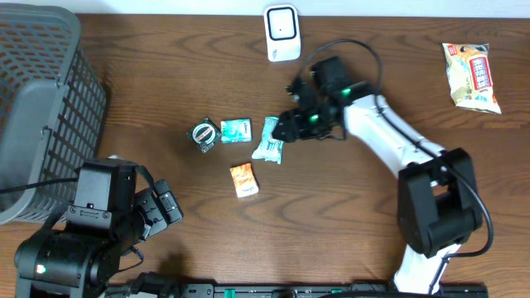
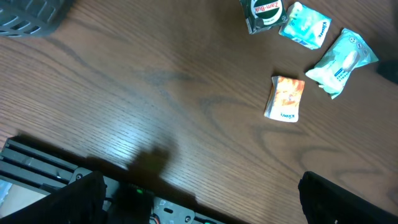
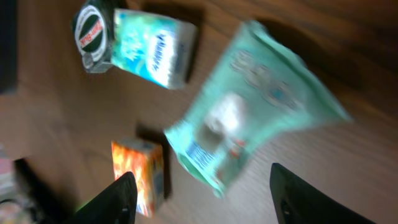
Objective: Scan the item barcode
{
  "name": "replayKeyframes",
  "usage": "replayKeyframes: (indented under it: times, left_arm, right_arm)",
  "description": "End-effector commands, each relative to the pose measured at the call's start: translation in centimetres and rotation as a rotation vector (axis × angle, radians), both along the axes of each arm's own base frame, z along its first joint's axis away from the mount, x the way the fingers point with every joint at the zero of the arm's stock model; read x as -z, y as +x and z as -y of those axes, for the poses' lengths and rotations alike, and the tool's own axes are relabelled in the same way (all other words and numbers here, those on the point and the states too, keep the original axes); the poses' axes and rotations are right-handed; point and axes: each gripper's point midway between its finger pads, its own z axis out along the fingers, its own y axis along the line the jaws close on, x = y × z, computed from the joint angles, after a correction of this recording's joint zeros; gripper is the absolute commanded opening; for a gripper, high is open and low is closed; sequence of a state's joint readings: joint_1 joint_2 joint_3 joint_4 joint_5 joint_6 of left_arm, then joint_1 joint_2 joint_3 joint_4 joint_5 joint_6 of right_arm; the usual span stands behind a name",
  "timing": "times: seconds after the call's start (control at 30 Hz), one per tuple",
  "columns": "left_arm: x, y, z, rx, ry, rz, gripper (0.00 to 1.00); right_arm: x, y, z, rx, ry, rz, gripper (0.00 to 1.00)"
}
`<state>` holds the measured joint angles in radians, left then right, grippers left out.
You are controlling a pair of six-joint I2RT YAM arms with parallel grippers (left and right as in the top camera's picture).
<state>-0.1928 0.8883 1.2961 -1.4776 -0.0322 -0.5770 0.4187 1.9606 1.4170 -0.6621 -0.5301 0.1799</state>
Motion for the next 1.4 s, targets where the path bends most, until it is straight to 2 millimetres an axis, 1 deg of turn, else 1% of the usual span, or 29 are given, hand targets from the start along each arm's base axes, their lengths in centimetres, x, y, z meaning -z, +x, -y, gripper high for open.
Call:
replayKeyframes:
  times: [0.0,0.13,0.23,0.3,0.37,0.43,0.57,0.73,0.8,0.87,0.97,1.07,1.13,1.2,1.3,1.37]
  left_arm:
    - [0.0,-0.1,-0.1,-0.006,0.004,-0.002,0.98]
    - [0.0,-0.1,-0.1,-0.006,0.004,-0.002,0.98]
    - [0.0,-0.1,-0.1,-0.006,0.003,-0.002,0.97]
    - [0.0,-0.1,-0.1,-0.006,0.004,-0.002,0.97]
    - [0.0,-0.1,-0.1,-0.006,0.004,-0.002,0.98]
    - [0.0,-0.1,-0.1,-0.006,0.003,-0.002,0.97]
    - [0.0,-0.1,-0.1,-0.006,0.004,-0.002,0.98]
    - [0.0,-0.1,-0.1,-0.006,0.003,-0.002,0.98]
    - [0.0,-0.1,-0.1,-0.006,0.004,-0.002,0.98]
    - [0.0,-0.1,-0.1,-0.006,0.003,-0.002,0.98]
    - [0.0,-0.1,-0.1,-0.006,0.004,-0.002,0.98]
    - [0.0,-0.1,-0.1,-0.006,0.004,-0.002,0.98]
    - [0.0,-0.1,-0.1,-0.006,0.004,-0.002,0.98]
    - [0.0,-0.1,-0.1,-0.006,0.004,-0.002,0.98]
    - [0.0,-0.1,-0.1,-0.006,0.004,-0.002,0.98]
    - [0.0,-0.1,-0.1,-0.006,0.004,-0.002,0.98]
  right_arm:
    - [0.4,0.7,-0.9,0.052,-0.126,0.089,0.60]
    - [0.9,0.9,-1.8,0.098,-0.229,0.162,0.54]
    - [1.7,0.4,-3.0,0.070,-0.240,0.174,0.54]
    - [2.6,-0.1,-3.4,0.060,-0.254,0.160,0.54]
    - [3.6,-0.3,-3.1,0.077,-0.287,0.142,0.54]
    - [4.6,-0.4,-2.4,0.097,-0.329,0.123,0.52]
    - [5.4,-0.6,-0.3,0.119,-0.412,0.100,0.51]
    - [5.1,-1.0,1.7,0.139,-0.460,0.061,0.53]
    - [4.4,-1.0,2.4,0.149,-0.468,0.048,0.57]
    - [3.2,-1.0,2.9,0.140,-0.474,0.049,0.58]
    - [1.2,-0.8,2.9,0.125,-0.473,0.062,0.61]
    - [0.1,-0.7,2.1,0.100,-0.465,0.085,0.63]
    - [0.0,-0.8,1.6,0.070,-0.464,0.104,0.63]
    - [0.2,-1.0,1.4,0.054,-0.486,0.116,0.64]
    - [0.8,-1.0,2.3,0.057,-0.583,0.158,0.63]
    - [1.3,-1.2,3.0,0.057,-0.646,0.185,0.65]
